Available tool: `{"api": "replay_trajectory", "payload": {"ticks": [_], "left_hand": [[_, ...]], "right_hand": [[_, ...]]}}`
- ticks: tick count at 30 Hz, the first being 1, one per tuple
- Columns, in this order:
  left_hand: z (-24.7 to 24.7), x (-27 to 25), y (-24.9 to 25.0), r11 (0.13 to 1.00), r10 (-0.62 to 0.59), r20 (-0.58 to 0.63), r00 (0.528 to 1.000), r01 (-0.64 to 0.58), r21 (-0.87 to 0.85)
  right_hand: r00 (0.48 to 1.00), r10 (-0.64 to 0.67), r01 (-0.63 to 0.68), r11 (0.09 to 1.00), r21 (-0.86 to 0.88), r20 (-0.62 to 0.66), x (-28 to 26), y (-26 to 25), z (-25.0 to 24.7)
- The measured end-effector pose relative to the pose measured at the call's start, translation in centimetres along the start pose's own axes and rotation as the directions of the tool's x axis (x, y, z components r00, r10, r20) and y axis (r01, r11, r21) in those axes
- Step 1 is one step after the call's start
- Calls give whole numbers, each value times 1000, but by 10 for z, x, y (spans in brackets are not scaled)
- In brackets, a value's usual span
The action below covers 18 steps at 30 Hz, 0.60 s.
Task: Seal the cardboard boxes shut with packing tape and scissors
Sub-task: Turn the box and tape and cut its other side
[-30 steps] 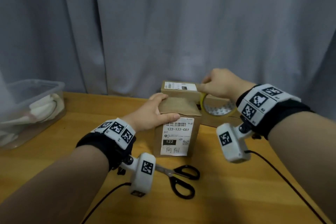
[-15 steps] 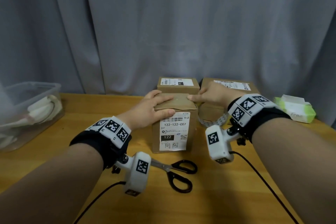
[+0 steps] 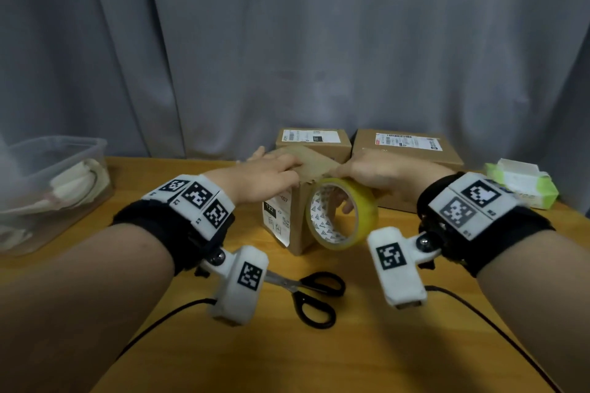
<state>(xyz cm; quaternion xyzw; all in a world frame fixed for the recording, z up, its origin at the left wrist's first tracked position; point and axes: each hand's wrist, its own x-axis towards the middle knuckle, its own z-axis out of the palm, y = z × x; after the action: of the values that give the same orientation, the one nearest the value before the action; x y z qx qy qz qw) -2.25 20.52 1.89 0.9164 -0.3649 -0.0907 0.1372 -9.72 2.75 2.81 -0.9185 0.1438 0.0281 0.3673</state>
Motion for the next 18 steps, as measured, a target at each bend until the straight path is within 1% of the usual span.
{"api": "replay_trajectory", "payload": {"ticks": [3, 5, 6, 7, 8, 9, 10, 11, 12, 13, 14, 15, 16, 18], "left_hand": [[-2, -7, 5, 979, 38, 0, 999, -37, -198], [0, -5, 5, 950, 31, -4, 1000, -31, -311], [2, -1, 3, 952, 14, -5, 1000, -15, -306], [4, 2, 1, 964, 1, 0, 1000, -1, -267], [4, 7, -2, 970, 6, -2, 1000, -6, -243], [5, 12, -6, 963, 38, -13, 999, -40, -265], [5, 17, -11, 942, 93, -25, 995, -96, -321], [5, 22, -16, 919, 160, -41, 986, -164, -359], [5, 27, -21, 907, 228, -57, 972, -234, -351], [5, 31, -26, 903, 283, -71, 957, -290, -318], [4, 35, -29, 897, 322, -88, 943, -333, -291], [4, 37, -31, 886, 349, -116, 930, -368, -281], [5, 40, -33, 873, 369, -154, 916, -399, -281], [5, 44, -33, 846, 377, -251, 892, -442, -299]], "right_hand": [[999, -27, 30, 998, -61, 44, -2, 1, -5], [999, -33, 38, 990, -137, 43, -3, 0, -6], [999, -53, 52, 975, -216, 1, -3, -1, -7], [991, -99, 64, 939, -337, -87, 1, 0, -9], [962, -177, 60, 881, -468, -210, 5, 1, -11], [902, -282, 58, 829, -557, -327, 11, 3, -12], [845, -376, 100, 809, -579, -380, 16, 5, -11], [821, -441, 188, 808, -558, -362, 22, 7, -9], [830, -476, 278, 804, -525, -289, 28, 10, -7], [851, -486, 341, 799, -496, -198, 34, 12, -4], [873, -474, 364, 791, -491, -116, 38, 13, 0], [894, -445, 359, 787, -502, -58, 42, 15, 3], [913, -408, 339, 795, -503, -28, 46, 17, 6], [944, -326, 269, 848, -457, -50, 53, 19, 11]]}}
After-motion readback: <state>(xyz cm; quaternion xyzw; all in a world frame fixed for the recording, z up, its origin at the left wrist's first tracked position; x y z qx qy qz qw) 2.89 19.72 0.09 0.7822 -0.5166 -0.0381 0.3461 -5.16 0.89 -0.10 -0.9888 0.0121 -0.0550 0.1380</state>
